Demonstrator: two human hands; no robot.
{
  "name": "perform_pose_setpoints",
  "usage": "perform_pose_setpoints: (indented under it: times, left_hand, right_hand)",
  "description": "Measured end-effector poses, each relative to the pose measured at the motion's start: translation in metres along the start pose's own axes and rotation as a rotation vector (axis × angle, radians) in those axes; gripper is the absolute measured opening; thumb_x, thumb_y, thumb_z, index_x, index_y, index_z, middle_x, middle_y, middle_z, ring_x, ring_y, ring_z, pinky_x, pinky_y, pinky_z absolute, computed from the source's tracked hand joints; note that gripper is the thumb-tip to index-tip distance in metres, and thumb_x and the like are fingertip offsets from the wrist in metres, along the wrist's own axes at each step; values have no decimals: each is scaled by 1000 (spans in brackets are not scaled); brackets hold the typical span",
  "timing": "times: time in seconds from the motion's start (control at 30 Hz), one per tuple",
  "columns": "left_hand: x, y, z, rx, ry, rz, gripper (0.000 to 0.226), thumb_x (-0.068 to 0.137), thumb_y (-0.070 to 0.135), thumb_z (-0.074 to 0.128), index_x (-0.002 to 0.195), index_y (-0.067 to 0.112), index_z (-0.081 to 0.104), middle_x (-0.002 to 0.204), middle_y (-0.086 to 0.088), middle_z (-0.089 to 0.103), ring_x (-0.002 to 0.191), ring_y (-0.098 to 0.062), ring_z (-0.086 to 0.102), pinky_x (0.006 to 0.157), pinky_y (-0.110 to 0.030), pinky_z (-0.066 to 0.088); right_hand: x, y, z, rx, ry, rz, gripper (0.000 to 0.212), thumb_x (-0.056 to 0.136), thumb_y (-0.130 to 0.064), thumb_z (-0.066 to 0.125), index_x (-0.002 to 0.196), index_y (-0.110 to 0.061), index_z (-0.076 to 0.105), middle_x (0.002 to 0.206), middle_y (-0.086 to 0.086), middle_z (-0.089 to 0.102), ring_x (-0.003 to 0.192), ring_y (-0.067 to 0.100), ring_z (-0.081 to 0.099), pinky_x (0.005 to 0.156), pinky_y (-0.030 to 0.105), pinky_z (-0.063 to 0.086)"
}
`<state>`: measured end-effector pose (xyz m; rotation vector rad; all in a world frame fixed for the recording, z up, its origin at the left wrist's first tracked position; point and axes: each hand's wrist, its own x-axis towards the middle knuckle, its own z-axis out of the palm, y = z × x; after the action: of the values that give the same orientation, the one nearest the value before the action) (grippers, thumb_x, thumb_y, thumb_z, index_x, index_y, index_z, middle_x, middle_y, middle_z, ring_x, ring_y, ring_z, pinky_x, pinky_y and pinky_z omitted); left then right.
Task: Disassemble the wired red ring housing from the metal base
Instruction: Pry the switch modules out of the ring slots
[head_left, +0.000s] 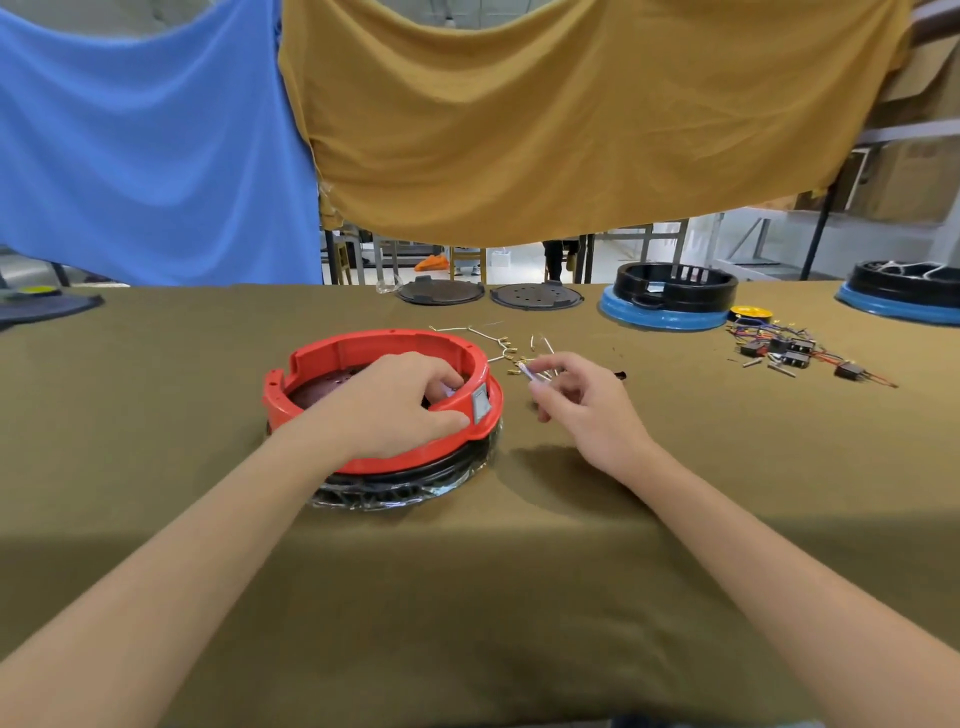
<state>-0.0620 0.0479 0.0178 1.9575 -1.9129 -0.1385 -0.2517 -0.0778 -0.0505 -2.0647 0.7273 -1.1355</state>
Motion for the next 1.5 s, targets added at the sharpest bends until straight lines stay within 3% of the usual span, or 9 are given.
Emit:
perform_pose_setpoints:
  times: [0.17, 0.33, 0.5, 0.63, 0.8, 0.93, 1.2, 1.33, 1.5]
  left_hand:
    - [24, 28, 20, 49, 82, -95, 37, 87, 42, 67, 76, 7, 60, 73, -3, 60, 76, -23, 55, 62, -33, 38]
    - [29, 20, -3, -29, -204, -93, 59, 81, 53, 69, 127, 17, 59, 116, 6, 66, 103, -15, 63, 99, -41, 49]
    - [24, 16, 14, -125, -204, -75, 45, 89, 41, 65, 127, 21, 52, 113, 2, 66, 107, -18, 63, 99, -46, 48]
    - [25, 17, 12, -128, -283, -95, 49, 93, 38, 58, 133, 15, 44, 130, -7, 60, 119, -26, 58, 105, -49, 43]
    - [26, 19, 11, -61, -332, -101, 38, 95, 38, 53, 126, 18, 45, 107, -8, 65, 95, -28, 63, 95, -44, 49]
    - [26, 20, 13, -41, -354, -119, 65, 97, 37, 49, 152, 21, 18, 110, -3, 46, 97, -20, 46, 87, -35, 39]
    - [26, 13, 12, -39, -347, -140, 73, 97, 40, 49, 155, 26, 8, 126, -2, 52, 119, -27, 53, 108, -46, 41]
    - [24, 15, 11, -51, -343, -127, 68, 97, 39, 49, 154, 25, 14, 135, -10, 55, 120, -30, 55, 104, -48, 45]
    - [23, 17, 12, -112, -311, -130, 47, 96, 32, 52, 136, 14, 36, 97, -10, 61, 81, -23, 56, 75, -36, 47]
  right_hand:
    - [1, -6, 1, 300, 6, 69, 14, 95, -9, 64, 101, -17, 73, 61, 2, 52, 54, 18, 40, 42, 19, 28]
    - [-4, -6, -4, 372, -38, 81, 16, 93, -3, 63, 93, -14, 75, 60, 11, 42, 42, 9, 26, 42, 18, 22]
    - [-6, -6, -2, 296, -13, 40, 13, 91, 0, 64, 91, -8, 73, 50, -4, 38, 41, 4, 27, 43, 14, 23]
    - [-7, -7, -1, 146, -6, 21, 8, 95, -7, 62, 95, -7, 70, 56, 8, 38, 46, 9, 29, 47, 18, 26]
    - [-17, -15, 9, -214, 50, -142, 6, 98, -14, 57, 97, -13, 63, 58, -9, 48, 52, 7, 39, 53, 19, 30]
    - [-21, -27, 35, -421, 110, -150, 10, 101, -13, 47, 101, -7, 55, 80, 10, 67, 71, 30, 58, 64, 40, 40]
    - [-5, -16, 13, -166, -1, -26, 9, 99, -22, 57, 91, -23, 61, 59, -5, 57, 48, 9, 43, 48, 19, 36]
    - [3, -7, 2, -28, -86, 27, 9, 99, -23, 58, 93, -23, 64, 59, 1, 50, 44, 5, 33, 45, 19, 28]
    - [-8, -13, 19, -96, 55, 7, 8, 98, -23, 57, 91, -24, 61, 52, -12, 47, 48, 3, 41, 50, 15, 32]
